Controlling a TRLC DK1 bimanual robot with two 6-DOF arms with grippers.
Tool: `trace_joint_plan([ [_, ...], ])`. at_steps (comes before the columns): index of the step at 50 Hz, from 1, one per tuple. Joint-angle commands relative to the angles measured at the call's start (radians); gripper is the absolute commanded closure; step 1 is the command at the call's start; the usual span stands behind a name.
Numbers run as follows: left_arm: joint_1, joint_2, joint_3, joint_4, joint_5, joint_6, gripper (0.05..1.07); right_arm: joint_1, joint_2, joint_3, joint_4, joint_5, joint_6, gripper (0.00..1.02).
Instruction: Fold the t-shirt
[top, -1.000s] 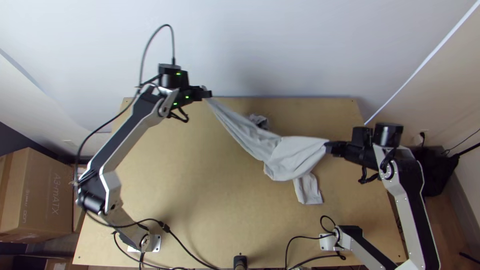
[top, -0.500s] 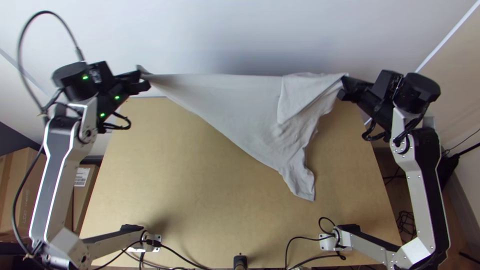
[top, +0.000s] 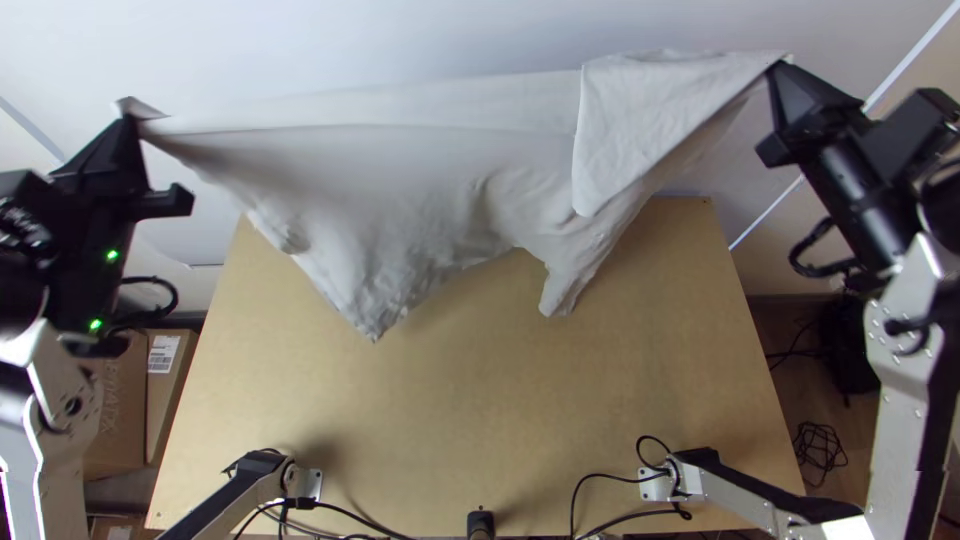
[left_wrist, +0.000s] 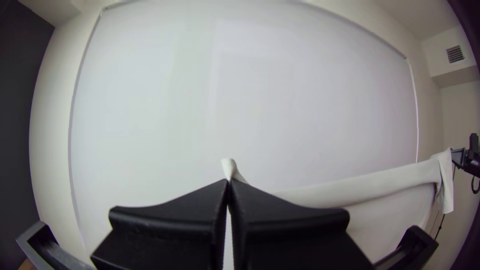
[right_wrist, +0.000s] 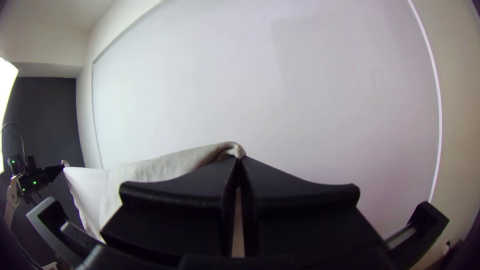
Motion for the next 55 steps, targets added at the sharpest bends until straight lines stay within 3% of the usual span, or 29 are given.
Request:
trace_joint_plan([
  [1,0.013,-0.09,0.014,0.049,-0.075,0.028,1.05,-0.01,-0.133,-0.003,0.022,0.054,0.016,1.0],
  [15,0.053,-0.247,0.014,0.072,-0.101,0.027,1.05,-0.005,-0.381,-0.161,-0.061,0.048,-0.006,1.0],
  [28,0.082,-0.331,-0.035,-0.008,-0.098,-0.022,1.05,0.001,-0.429,-0.186,-0.143,0.023,0.023,1.0],
  [36,0.084,-0.428,-0.282,-0.02,-0.096,-0.048,1.05,0.002,-0.429,-0.295,-0.156,0.002,0.059,1.0],
  [45,0.082,-0.52,-0.594,-0.012,-0.066,-0.05,1.05,0.03,-0.446,-0.583,-0.142,-0.002,0.102,1.0],
  [55,0.036,-0.543,-0.878,0.057,-0.044,-0.051,1.05,0.068,-0.461,-0.988,0.021,0.0,0.103,1.0],
])
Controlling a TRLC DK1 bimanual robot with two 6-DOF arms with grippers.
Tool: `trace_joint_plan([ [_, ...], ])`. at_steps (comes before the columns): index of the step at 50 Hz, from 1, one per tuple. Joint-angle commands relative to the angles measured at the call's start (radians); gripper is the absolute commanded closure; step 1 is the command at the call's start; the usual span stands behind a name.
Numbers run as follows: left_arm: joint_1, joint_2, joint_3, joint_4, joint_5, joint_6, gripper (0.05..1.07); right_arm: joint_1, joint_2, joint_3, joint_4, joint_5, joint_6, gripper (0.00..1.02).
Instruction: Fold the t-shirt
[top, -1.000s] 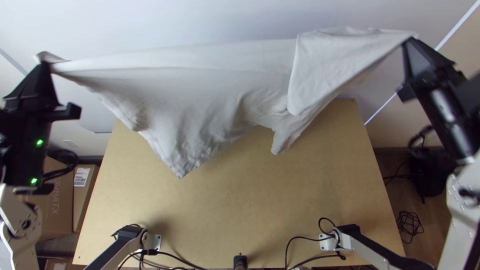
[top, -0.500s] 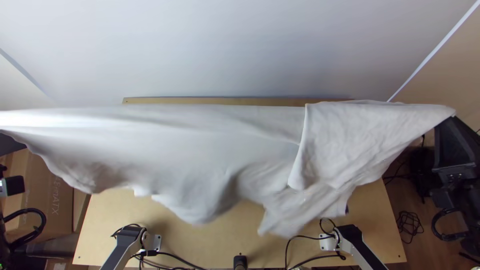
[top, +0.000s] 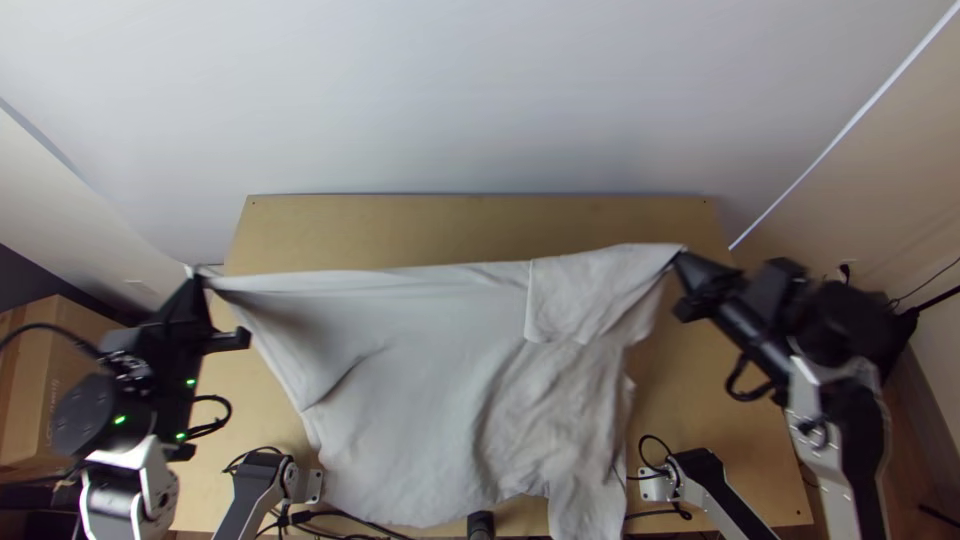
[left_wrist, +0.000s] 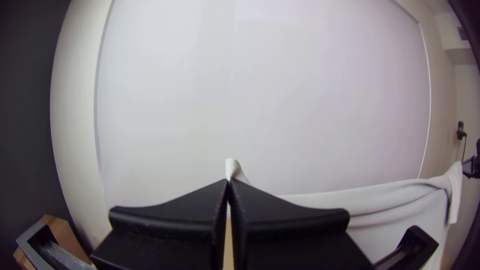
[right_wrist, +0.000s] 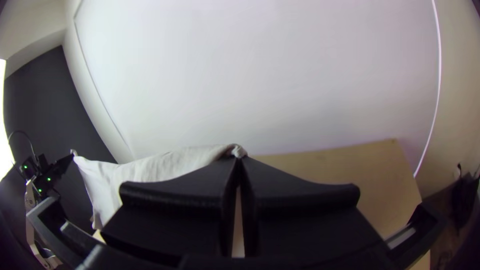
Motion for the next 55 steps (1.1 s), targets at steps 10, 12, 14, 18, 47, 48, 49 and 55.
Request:
trace_joint_plan([
  [10,-0.086,0.112,-0.287,0.242,-0.029,-0.009,1.05,0.019,0.146,-0.342,0.323,0.05,0.024,1.0],
  [12,-0.1,0.164,-0.305,0.282,-0.029,-0.009,1.05,0.016,0.197,-0.356,0.375,0.057,0.024,1.0],
  [14,-0.105,0.218,-0.321,0.333,-0.029,-0.009,1.05,0.013,0.251,-0.359,0.421,0.062,0.024,1.0],
  [18,-0.106,0.341,-0.328,0.422,-0.021,-0.01,1.05,0.002,0.363,-0.341,0.501,0.071,0.024,1.0],
  [47,-0.005,1.203,0.014,0.742,0.044,-0.065,1.05,-0.073,1.058,0.089,0.667,0.089,-0.001,1.0],
  [48,-0.003,1.224,0.034,0.742,0.039,-0.067,1.05,-0.076,1.075,0.109,0.667,0.091,-0.005,1.0],
  [49,-0.002,1.244,0.058,0.745,0.037,-0.067,1.05,-0.079,1.093,0.129,0.667,0.094,-0.005,1.0],
  [55,0.0,1.366,0.196,0.745,0.036,-0.067,1.05,-0.102,1.196,0.259,0.656,0.097,-0.013,1.0],
])
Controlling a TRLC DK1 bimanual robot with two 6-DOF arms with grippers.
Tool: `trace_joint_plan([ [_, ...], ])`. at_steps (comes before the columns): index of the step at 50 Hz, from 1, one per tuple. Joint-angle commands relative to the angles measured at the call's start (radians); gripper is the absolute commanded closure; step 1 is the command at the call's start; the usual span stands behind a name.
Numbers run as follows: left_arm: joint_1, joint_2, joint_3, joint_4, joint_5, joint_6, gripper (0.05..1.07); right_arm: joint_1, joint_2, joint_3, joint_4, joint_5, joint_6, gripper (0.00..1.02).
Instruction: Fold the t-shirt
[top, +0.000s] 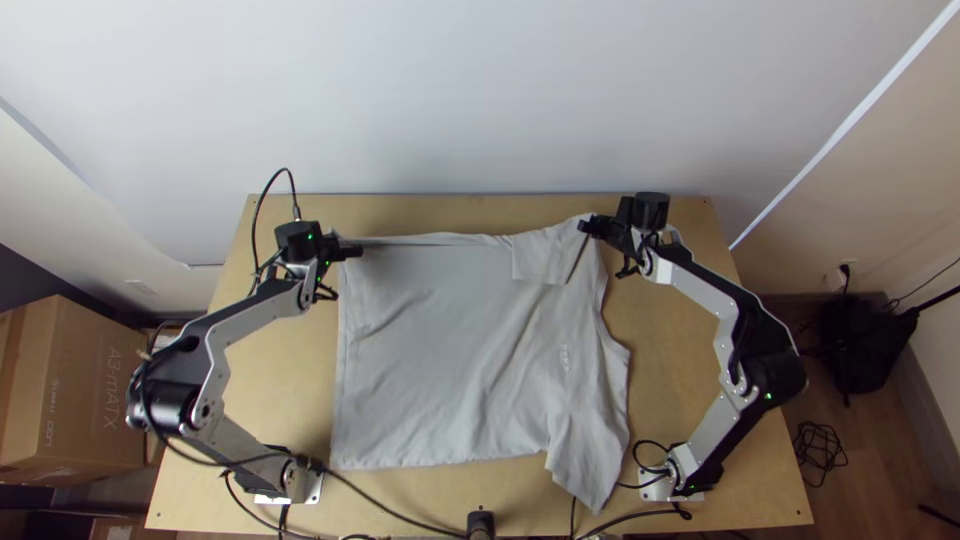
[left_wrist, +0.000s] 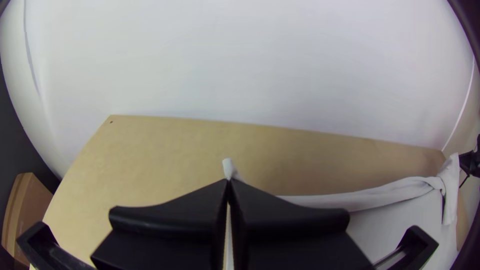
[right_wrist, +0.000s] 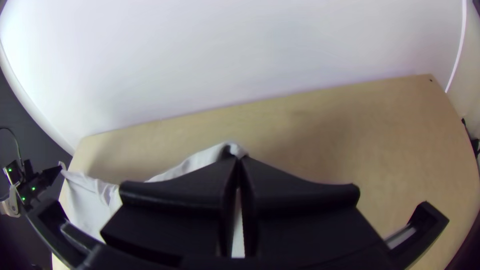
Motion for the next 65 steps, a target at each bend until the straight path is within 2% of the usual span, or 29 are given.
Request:
trace_joint_plan([
  [1,0.015,0.097,0.134,0.027,-0.018,-0.019,1.05,-0.04,0.086,0.13,0.016,0.03,-0.015,1.0],
  [10,0.012,0.25,0.313,0.004,-0.022,-0.028,1.05,-0.054,0.218,0.305,-0.039,0.044,-0.017,1.0],
  [11,0.011,0.262,0.325,0.004,-0.024,-0.03,1.05,-0.055,0.23,0.322,-0.046,0.046,-0.015,0.96],
  [12,0.011,0.272,0.336,0.004,-0.028,-0.03,1.05,-0.055,0.238,0.336,-0.051,0.05,-0.014,0.85],
  [13,0.008,0.281,0.348,0.004,-0.037,-0.031,1.03,-0.057,0.247,0.35,-0.06,0.05,-0.014,0.69],
  [15,0.006,0.295,0.367,-0.002,-0.047,-0.036,0.84,-0.06,0.261,0.385,-0.1,0.055,-0.005,0.28],
  [16,0.006,0.296,0.374,-0.014,-0.047,-0.04,0.74,-0.063,0.268,0.402,-0.114,0.058,0.002,0.12],
  [17,0.003,0.296,0.384,-0.034,-0.047,-0.053,0.63,-0.068,0.279,0.429,-0.139,0.063,0.017,0.02],
  [19,0.0,0.293,0.39,-0.039,-0.048,-0.06,0.51,-0.077,0.29,0.463,-0.171,0.066,0.031,0.03],
  [23,-0.009,0.262,0.374,-0.027,-0.048,-0.06,0.09,-0.094,0.285,0.489,-0.198,0.064,0.057,0.03],
  [33,0.003,0.173,0.364,-0.042,-0.048,-0.126,0.1,-0.118,0.133,0.419,-0.231,0.064,0.107,0.03],
  [36,0.012,0.138,0.364,-0.073,-0.048,-0.16,0.1,-0.121,0.081,0.414,-0.297,0.064,0.133,0.03],
  [43,0.029,0.035,0.37,-0.224,0.012,-0.252,0.1,-0.126,-0.04,0.423,-0.562,0.058,0.158,0.03],
  [50,0.04,-0.089,0.347,-0.355,0.157,-0.289,0.1,-0.147,-0.163,0.39,-0.775,0.047,0.153,0.03],
  [65,0.034,-0.443,0.232,-0.588,0.162,-0.304,0.1,-0.227,-0.513,0.087,-0.982,-0.049,0.101,0.03],
])
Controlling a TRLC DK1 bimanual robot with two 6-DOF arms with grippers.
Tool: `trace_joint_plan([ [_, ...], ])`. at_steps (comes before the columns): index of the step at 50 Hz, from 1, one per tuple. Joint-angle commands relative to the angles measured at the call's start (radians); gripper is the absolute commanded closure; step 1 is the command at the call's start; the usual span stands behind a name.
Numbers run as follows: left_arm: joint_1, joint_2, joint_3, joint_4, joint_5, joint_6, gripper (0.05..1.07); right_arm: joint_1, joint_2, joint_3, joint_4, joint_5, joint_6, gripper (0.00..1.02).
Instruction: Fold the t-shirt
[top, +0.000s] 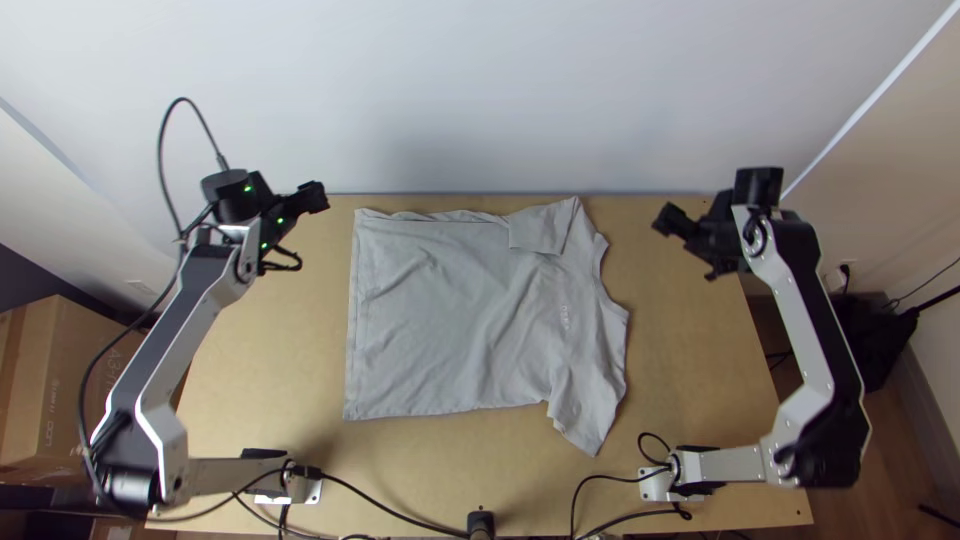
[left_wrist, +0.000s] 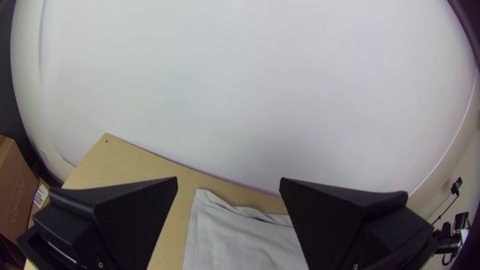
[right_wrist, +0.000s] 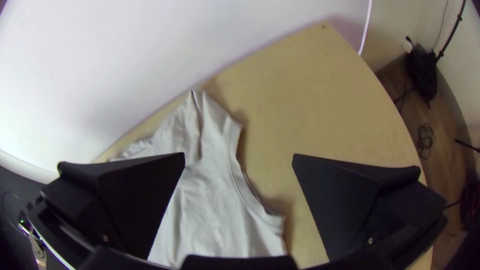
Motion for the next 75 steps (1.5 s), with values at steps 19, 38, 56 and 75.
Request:
trace_joint_plan([
  [19,-0.011,-0.504,-0.24,-0.276,0.007,-0.01,0.1,-0.074,-0.461,-0.556,-0.223,-0.089,-0.152,0.25],
  [38,-0.006,-0.543,-0.264,-0.326,0.009,-0.002,0.1,0.039,-0.404,-0.736,-0.254,-0.095,-0.148,0.33],
  [56,0.002,-0.544,-0.255,-0.342,0.009,0.013,0.1,0.202,-0.372,-0.78,-0.315,-0.165,-0.122,0.33],
  [75,0.002,-0.541,-0.26,-0.363,0.009,0.046,0.1,0.227,-0.211,-0.8,-0.262,-0.188,-0.137,0.34],
])
